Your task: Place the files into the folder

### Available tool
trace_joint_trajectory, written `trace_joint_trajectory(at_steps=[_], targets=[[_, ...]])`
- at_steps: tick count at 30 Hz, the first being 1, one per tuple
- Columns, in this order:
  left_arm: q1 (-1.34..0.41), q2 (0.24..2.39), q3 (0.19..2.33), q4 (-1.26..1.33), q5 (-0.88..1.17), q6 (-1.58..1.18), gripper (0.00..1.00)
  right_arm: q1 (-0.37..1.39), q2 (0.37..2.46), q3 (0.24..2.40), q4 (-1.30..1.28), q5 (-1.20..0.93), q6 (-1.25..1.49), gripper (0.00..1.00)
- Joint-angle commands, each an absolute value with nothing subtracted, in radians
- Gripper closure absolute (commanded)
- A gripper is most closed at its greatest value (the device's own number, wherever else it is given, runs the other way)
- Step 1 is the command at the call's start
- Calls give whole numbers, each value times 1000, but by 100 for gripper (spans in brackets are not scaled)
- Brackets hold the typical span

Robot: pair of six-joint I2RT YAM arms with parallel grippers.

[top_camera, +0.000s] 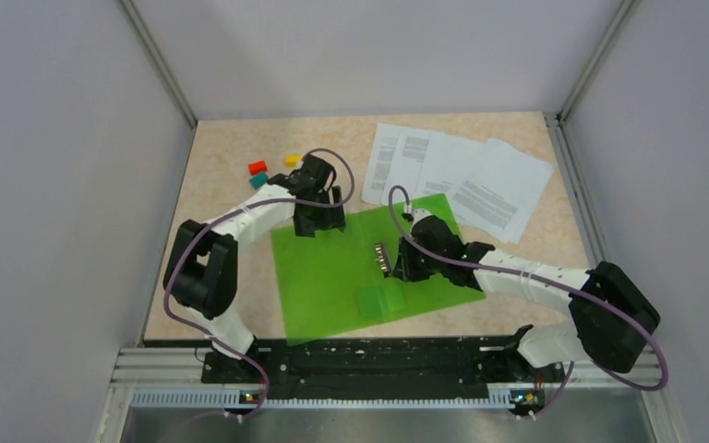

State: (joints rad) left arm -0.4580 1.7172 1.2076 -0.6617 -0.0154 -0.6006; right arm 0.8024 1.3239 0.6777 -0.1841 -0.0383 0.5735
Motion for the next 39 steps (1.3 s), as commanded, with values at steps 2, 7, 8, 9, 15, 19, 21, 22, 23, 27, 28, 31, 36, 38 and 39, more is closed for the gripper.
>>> trace_joint_trajectory(at_steps=[2, 7, 8, 9, 15, 19, 21, 22, 23, 27, 28, 31, 36, 38, 39], targets=[[-462, 1610, 1281, -702, -27, -570, 19, 805, 1390, 721, -9, -145, 584, 82], [-461, 1555, 1295, -721, -16, -572, 19, 778, 1522, 824, 32, -184, 546, 83], [-461, 1547, 1298, -727, -20, -572, 19, 772, 1548, 844, 28, -192, 539, 83], [-462, 1541, 1300, -734, -24, -570, 19, 768, 1571, 861, 29, -200, 534, 84], [-462, 1506, 1301, -749, -34, -556, 18, 741, 1669, 960, 16, -195, 523, 84], [-462, 1499, 1297, -747, -21, -555, 18, 721, 1747, 1018, 11, -182, 520, 84], [-461, 1497, 1299, -747, -14, -554, 18, 715, 1794, 1040, 12, -170, 516, 85], [-462, 1496, 1301, -747, -10, -552, 18, 712, 1809, 1050, 12, -167, 516, 85], [-461, 1495, 1302, -746, -7, -550, 18, 711, 1825, 1059, 15, -166, 514, 84], [-462, 1489, 1302, -746, -5, -544, 18, 710, 1857, 1108, 4, -157, 503, 79], [-462, 1489, 1303, -746, -6, -545, 18, 710, 1860, 1125, 2, -154, 497, 79], [-461, 1484, 1304, -744, -5, -542, 18, 710, 1849, 1178, -61, -159, 479, 75], [-462, 1473, 1306, -745, -6, -538, 17, 710, 1736, 1207, -163, -125, 467, 58], [-461, 1472, 1306, -743, -6, -538, 17, 710, 1685, 1190, -219, -65, 466, 49], [-461, 1471, 1305, -742, -5, -539, 17, 710, 1666, 1180, -250, -34, 467, 45]])
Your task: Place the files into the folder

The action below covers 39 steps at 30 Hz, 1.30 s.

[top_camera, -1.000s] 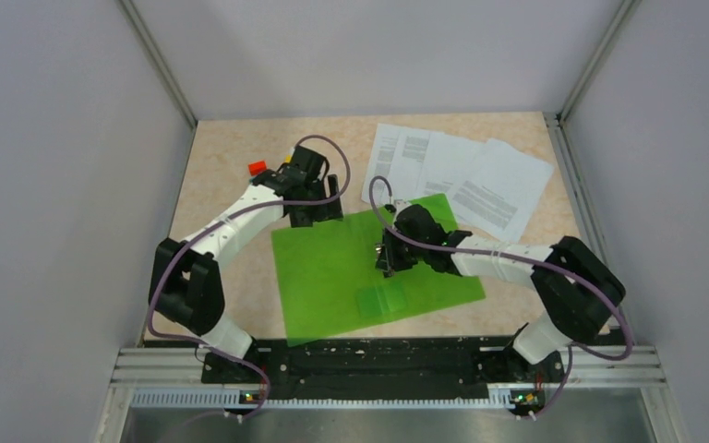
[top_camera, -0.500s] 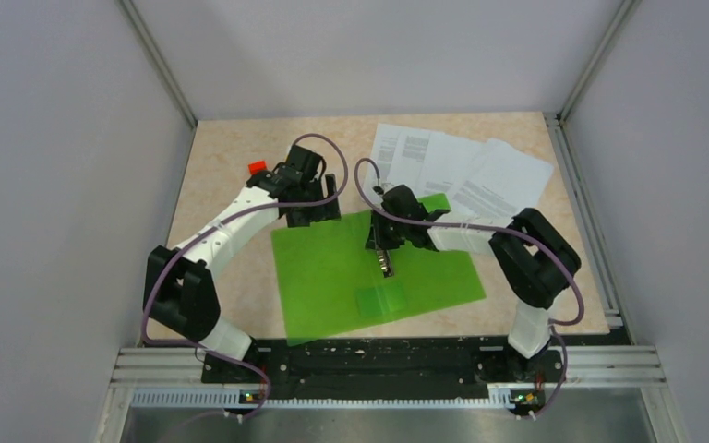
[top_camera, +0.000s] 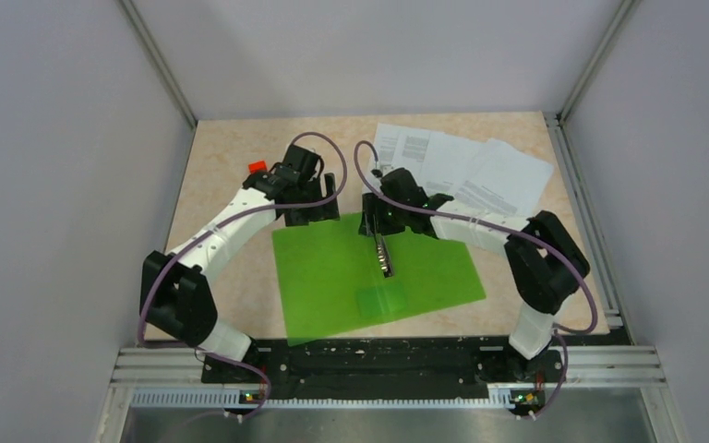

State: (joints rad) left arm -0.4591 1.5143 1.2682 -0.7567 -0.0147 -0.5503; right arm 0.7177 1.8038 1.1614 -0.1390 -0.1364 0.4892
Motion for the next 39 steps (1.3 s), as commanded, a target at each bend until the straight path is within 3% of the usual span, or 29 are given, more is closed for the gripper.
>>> trace_joint_trajectory(at_steps=[1, 4, 8, 25, 28, 39], targets=[[-462, 1470, 1305, -742, 23, -540, 17, 711, 1654, 1170, -281, -8, 468, 41], [-462, 1462, 1302, -742, 33, -540, 17, 713, 1618, 1124, -339, 52, 462, 38], [-461, 1453, 1297, -740, 42, -538, 17, 726, 1591, 1057, -345, 58, 471, 48], [-461, 1439, 1237, -710, 61, -546, 17, 789, 1720, 1070, -280, 93, 560, 56], [-462, 1434, 1228, -702, 60, -543, 17, 797, 1724, 1071, -258, 101, 592, 65], [-461, 1436, 1215, -683, 70, -538, 17, 842, 1748, 1063, -175, 123, 754, 79]])
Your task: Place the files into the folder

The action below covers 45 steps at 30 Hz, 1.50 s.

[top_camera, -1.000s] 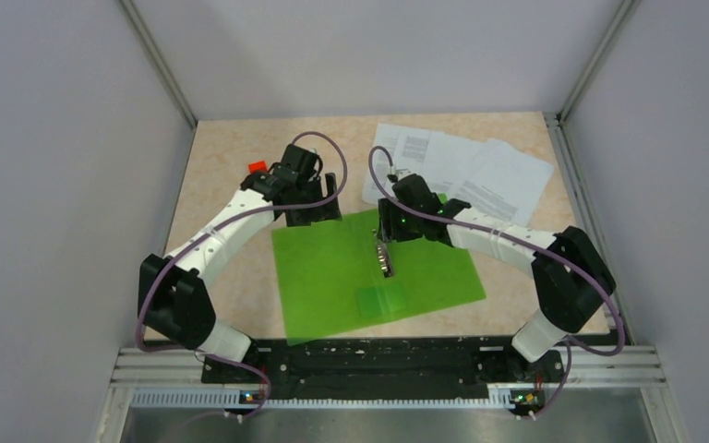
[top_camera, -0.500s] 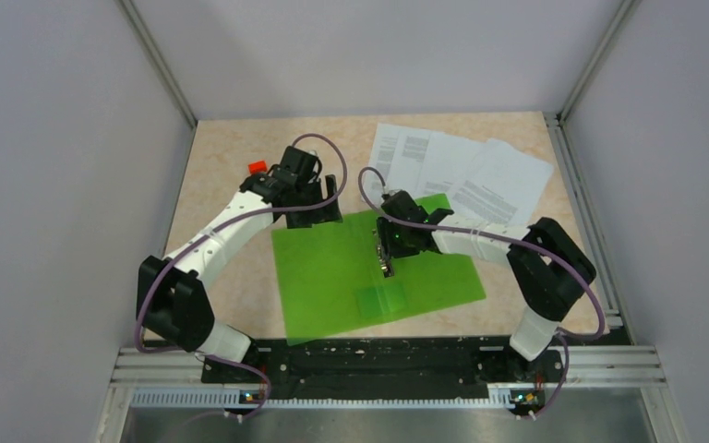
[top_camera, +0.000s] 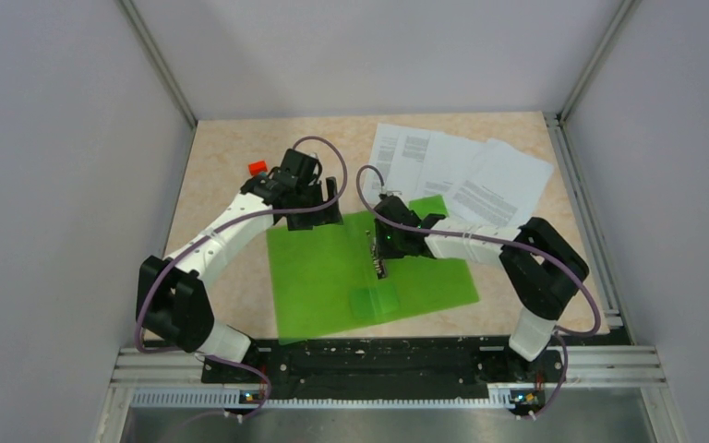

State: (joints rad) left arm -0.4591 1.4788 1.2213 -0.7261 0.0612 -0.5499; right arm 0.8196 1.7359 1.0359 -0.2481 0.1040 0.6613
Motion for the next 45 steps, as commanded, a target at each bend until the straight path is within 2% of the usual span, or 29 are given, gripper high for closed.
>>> trace_joint_trajectory(at_steps=[1, 13, 14, 15, 18, 20, 22, 25, 32, 39, 45], targets=[[-460, 1437, 1214, -681, 70, -536, 17, 845, 1750, 1059, -164, 123, 774, 80], [-458, 1479, 1259, -647, 88, -547, 17, 937, 1804, 1105, -88, 122, 924, 82], [-455, 1489, 1273, -644, 87, -551, 17, 938, 1801, 1111, -98, 126, 924, 79], [-453, 1501, 1289, -640, 89, -552, 17, 937, 1794, 1110, -108, 134, 922, 70], [-445, 1537, 1341, -613, 93, -552, 16, 934, 1736, 1086, -119, 166, 889, 36], [-442, 1566, 1374, -576, 93, -547, 15, 923, 1684, 1074, -137, 179, 860, 23], [-438, 1603, 1406, -527, 93, -540, 13, 898, 1613, 1061, -163, 192, 835, 17], [-432, 1667, 1450, -407, 99, -523, 10, 800, 1513, 1025, -204, 216, 800, 12], [-415, 1902, 1594, -207, 105, -497, 7, 436, 1367, 973, -223, 256, 701, 5], [-410, 2170, 1818, -177, 110, -457, 4, 72, 1398, 918, -68, 166, 697, 3], [-396, 2340, 1996, -224, 153, -438, 3, -137, 1502, 916, 61, 87, 728, 2]])
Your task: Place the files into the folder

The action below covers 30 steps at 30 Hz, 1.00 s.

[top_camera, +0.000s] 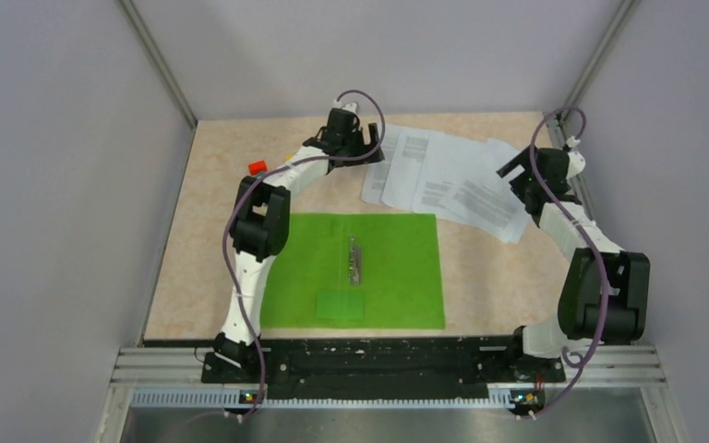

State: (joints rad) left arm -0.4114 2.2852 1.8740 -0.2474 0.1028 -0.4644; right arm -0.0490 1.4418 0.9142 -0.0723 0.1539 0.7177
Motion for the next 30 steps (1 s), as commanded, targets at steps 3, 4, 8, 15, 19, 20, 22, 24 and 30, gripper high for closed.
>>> trace_joint_trajectory(at_steps=[3, 4, 8, 15, 19, 20, 22, 24, 30], targets=[[-391, 2416, 2082, -249, 189, -456, 2, -203, 1573, 921, 93, 65, 746, 2], [-391, 2438, 2109, -256, 197, -463, 1, -220, 1595, 923, 103, 57, 749, 2], [-389, 2507, 2176, -270, 206, -495, 1, -278, 1673, 929, 115, 44, 756, 1], [-388, 2565, 2231, -267, 223, -552, 1, -327, 1765, 957, 114, 31, 763, 1], [-391, 2591, 2246, -257, 262, -598, 1, -326, 1830, 1010, 84, 6, 750, 1], [-392, 2595, 2247, -256, 263, -605, 1, -321, 1847, 1027, 69, -7, 743, 1], [-394, 2601, 2247, -258, 268, -614, 1, -299, 1878, 1059, 40, -17, 723, 1], [-396, 2606, 2249, -260, 276, -623, 1, -269, 1900, 1086, 22, -10, 708, 1], [-401, 2608, 2249, -274, 292, -622, 1, -174, 1990, 1183, -33, -22, 688, 1]])
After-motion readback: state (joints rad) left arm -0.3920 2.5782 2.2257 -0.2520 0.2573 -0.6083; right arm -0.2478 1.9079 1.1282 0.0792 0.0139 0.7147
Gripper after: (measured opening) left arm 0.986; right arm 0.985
